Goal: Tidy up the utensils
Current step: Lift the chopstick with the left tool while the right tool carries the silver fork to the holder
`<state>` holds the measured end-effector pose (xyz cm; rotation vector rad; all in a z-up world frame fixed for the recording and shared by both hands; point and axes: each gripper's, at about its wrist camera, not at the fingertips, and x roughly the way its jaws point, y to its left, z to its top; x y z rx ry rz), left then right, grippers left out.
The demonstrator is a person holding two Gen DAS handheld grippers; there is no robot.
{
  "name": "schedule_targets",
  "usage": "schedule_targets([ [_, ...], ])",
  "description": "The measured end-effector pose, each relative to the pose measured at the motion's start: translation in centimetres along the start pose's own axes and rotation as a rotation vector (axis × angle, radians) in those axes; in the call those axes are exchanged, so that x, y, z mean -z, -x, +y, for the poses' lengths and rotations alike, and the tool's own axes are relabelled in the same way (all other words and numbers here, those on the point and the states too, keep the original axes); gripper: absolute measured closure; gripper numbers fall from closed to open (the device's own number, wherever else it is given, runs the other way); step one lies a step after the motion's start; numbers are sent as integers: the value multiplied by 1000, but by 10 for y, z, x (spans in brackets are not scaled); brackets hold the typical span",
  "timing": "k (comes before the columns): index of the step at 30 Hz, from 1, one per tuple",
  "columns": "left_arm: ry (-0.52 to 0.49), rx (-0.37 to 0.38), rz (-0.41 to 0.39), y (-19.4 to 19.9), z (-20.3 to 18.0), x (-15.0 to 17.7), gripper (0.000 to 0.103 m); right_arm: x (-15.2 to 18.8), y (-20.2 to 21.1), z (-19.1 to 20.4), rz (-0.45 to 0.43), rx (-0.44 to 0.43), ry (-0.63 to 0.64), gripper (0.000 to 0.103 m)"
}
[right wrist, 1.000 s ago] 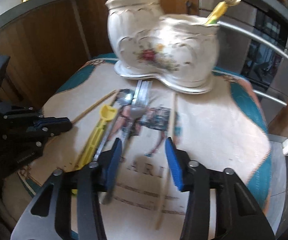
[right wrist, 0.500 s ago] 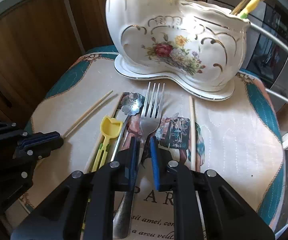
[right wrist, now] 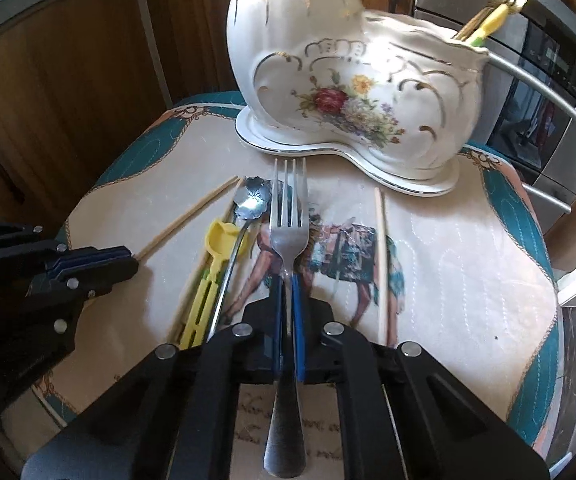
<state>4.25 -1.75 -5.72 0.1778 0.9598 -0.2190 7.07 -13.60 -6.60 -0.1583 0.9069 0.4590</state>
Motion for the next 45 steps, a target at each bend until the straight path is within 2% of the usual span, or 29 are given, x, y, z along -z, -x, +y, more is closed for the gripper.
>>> schedule_targets([
  [7, 14, 3, -26, 9, 4, 2, 98, 11, 28, -5, -58, -27, 0, 98],
  [10, 24, 11, -67, 21, 8, 0, 98, 13, 46, -8, -119, -47, 2, 98],
  [14, 41, 37, -156, 41, 13, -3, 98, 14, 67, -15, -213, -64, -8, 98],
  [16, 54, 74, -201, 50, 16, -4, 98, 12, 74, -16, -251, -69, -10, 98],
  [23, 74, 124, -298, 72, 20, -10, 98, 11, 90, -27, -385, -87, -37, 98],
  [29, 94, 182, -416, 88, 25, -17, 98, 4, 106, -38, -498, -91, -64, 98],
  [33, 116, 215, -499, 98, 31, -38, 98, -14, 119, -47, -592, -74, -66, 98],
  [38, 127, 262, -629, 108, 36, -78, 98, -48, 127, -64, -665, -64, -81, 98],
  [45, 168, 377, -766, 98, 41, -144, 98, -96, 121, -91, -750, -121, -166, 98],
])
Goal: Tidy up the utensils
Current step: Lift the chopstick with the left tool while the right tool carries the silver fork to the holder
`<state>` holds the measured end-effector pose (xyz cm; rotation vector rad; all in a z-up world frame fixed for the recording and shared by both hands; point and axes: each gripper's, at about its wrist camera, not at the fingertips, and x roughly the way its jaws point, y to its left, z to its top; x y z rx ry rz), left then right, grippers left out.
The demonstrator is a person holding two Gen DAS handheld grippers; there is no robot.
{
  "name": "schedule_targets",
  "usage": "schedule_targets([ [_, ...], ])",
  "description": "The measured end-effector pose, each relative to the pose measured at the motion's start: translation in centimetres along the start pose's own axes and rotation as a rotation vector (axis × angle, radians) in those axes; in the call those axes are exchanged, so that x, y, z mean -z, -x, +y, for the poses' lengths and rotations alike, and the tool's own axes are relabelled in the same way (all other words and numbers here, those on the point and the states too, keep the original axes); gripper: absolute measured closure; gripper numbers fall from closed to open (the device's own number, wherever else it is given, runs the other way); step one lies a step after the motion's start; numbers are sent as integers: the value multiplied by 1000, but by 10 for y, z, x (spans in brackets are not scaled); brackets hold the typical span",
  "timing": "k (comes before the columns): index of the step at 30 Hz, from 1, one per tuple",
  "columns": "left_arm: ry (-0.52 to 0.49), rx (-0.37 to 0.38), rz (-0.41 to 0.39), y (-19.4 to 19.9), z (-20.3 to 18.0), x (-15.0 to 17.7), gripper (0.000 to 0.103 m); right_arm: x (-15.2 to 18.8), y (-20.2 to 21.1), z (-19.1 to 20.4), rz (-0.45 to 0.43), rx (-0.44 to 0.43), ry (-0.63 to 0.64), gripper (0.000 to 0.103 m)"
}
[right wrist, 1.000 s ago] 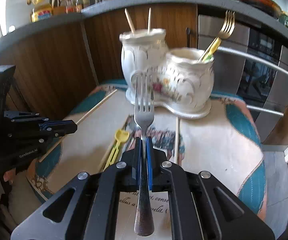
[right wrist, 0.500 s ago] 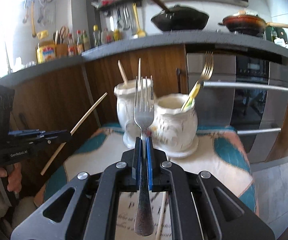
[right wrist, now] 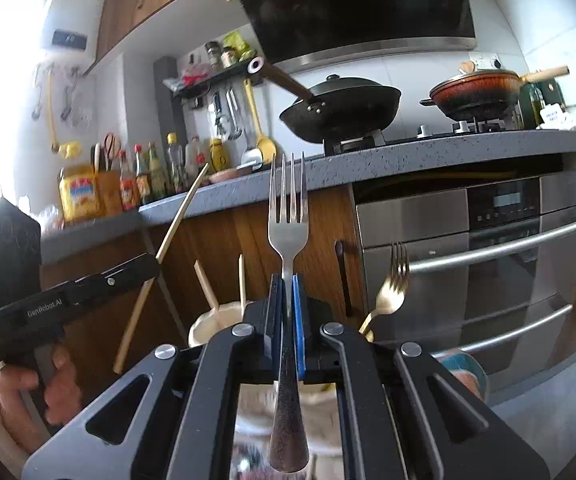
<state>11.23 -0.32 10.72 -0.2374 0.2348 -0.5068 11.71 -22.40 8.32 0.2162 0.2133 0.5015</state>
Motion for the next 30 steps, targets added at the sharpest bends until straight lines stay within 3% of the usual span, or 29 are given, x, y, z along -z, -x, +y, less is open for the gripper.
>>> schedule_targets([
  [7, 8, -35, -33, -39, 13, -11, 98, -5, -37, -16, -15, -15, -60, 98],
  [12, 1, -80, -36, -57, 24, -2, 98, 4, -61, -24, -1, -17, -100, 98],
  [16, -21, -104, -30, -67, 26, 10, 98, 13, -70, -21, -14, 19, -61, 98],
  [23, -78, -109, -25, -69, 21, 24, 98, 28, -78, -13, -3, 76, 29, 98],
  [30, -70, -115, 10, -51, 26, 34, 98, 39, -64, -12, 17, 87, 54, 98],
])
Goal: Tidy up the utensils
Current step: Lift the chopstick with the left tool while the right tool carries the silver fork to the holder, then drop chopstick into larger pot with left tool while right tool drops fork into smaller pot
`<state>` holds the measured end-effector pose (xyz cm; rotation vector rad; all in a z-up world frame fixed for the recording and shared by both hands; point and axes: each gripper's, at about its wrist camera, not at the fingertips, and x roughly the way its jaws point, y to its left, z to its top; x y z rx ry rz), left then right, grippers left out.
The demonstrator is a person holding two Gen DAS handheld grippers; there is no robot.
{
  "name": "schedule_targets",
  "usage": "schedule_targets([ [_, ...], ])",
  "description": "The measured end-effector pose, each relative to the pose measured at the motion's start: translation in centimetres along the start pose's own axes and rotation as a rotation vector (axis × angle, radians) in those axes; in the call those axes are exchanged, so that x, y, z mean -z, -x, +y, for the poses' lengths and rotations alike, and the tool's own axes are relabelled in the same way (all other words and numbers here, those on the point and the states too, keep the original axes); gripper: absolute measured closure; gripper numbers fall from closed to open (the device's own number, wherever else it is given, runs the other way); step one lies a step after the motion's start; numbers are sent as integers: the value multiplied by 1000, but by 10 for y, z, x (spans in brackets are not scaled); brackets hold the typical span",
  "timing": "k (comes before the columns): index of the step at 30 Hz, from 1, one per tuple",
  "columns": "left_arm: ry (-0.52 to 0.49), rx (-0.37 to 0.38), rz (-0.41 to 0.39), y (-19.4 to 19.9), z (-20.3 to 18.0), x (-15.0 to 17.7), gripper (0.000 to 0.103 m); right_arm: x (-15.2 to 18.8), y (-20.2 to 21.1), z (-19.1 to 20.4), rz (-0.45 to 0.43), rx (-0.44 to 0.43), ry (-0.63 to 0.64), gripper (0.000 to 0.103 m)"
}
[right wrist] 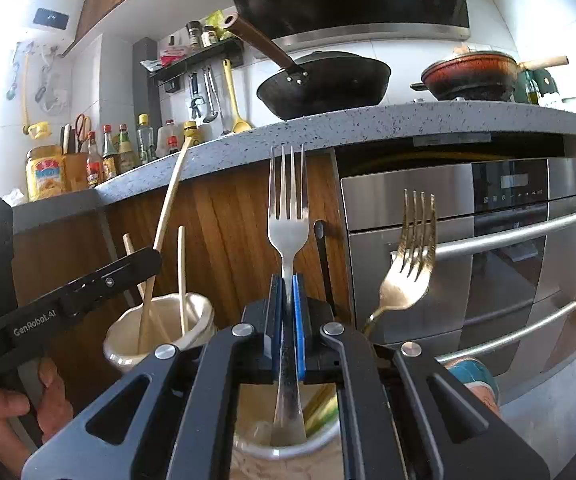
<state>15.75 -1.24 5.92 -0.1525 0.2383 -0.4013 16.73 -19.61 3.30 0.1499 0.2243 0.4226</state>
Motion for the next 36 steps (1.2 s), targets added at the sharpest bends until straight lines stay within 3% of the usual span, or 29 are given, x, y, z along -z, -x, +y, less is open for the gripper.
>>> schedule_targets([
  [9, -33, -58, 95, 19, -2, 14, 98, 19, 24, 5, 41, 23, 31, 98],
  [18, -79, -107, 115, 26, -8, 18, 97, 28, 36, -1, 73, 53, -3, 98],
  [27, -47, -133, 112, 32, -3, 12, 74, 27, 37, -5, 96, 62, -19, 98],
  [36, -26, -149, 117, 39, 4, 10, 68, 26, 33, -4, 132, 83, -16, 98],
])
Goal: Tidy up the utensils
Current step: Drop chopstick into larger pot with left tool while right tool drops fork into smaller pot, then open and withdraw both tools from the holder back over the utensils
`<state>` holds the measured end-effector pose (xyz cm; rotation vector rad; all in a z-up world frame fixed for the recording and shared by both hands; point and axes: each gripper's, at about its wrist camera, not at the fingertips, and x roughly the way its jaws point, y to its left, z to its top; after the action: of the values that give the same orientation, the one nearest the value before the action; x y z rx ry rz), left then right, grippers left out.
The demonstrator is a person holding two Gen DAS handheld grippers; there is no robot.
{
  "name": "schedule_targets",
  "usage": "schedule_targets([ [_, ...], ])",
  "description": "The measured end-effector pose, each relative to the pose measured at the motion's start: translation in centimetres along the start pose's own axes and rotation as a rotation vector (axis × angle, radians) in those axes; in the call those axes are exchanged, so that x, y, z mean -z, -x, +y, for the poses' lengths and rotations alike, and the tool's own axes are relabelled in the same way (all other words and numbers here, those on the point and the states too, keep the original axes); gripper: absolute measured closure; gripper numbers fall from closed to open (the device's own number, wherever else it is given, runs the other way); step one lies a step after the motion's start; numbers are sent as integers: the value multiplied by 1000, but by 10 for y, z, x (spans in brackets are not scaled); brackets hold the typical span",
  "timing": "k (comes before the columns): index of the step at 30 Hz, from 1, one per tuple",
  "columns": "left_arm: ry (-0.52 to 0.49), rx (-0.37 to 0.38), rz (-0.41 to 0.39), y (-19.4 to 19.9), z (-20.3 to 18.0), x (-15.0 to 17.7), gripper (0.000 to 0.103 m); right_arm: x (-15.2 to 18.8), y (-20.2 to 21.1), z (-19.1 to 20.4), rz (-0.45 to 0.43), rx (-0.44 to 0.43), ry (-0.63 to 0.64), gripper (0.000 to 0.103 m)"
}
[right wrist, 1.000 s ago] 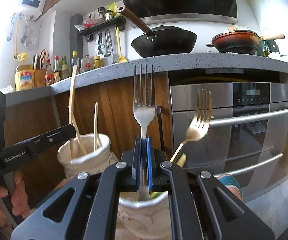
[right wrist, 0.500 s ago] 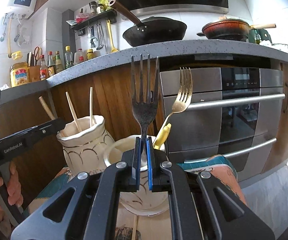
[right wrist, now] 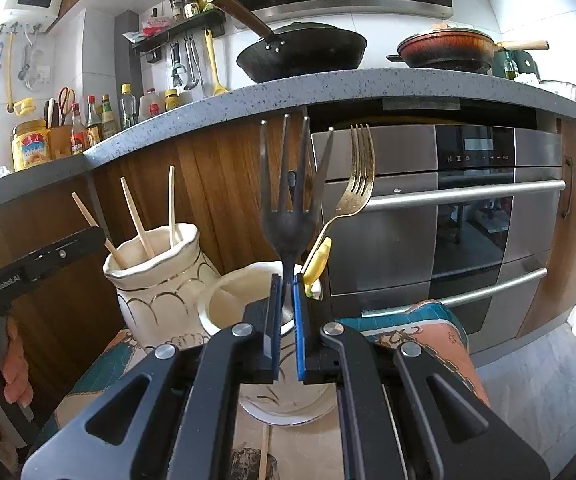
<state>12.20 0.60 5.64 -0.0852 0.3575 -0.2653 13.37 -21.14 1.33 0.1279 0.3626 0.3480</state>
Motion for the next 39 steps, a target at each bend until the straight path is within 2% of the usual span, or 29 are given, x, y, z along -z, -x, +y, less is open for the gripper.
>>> schedule_targets([
  [11, 13, -15, 19, 4, 7, 3, 64, -3, -2, -7, 24, 1, -44, 95],
  [13, 16, -17, 19, 6, 8, 2, 61, -5, 1, -7, 22, 3, -42, 88],
  [15, 15, -17, 19, 9, 8, 2, 59, -6, 4, -7, 16, 3, -45, 72],
  [17, 12, -20, 21, 12, 8, 4, 58, -7, 6, -9, 17, 3, -47, 71],
  [23, 4, -35, 57, 18, 9, 10, 48, -2, 15, -15, 68, -5, -69, 49],
  [28, -12, -67, 107, 26, 9, 23, 28, 9, 31, -13, 109, 4, -33, 28],
  [33, -37, -89, 170, 38, 5, 40, 13, 20, 48, -10, 154, 1, -19, 6],
  [36, -55, -100, 193, 46, 1, 50, 10, 27, 53, -5, 187, -8, 4, 5],
  [39, -61, -102, 253, 49, -3, 61, 8, 34, 58, 4, 209, -13, 45, 5],
])
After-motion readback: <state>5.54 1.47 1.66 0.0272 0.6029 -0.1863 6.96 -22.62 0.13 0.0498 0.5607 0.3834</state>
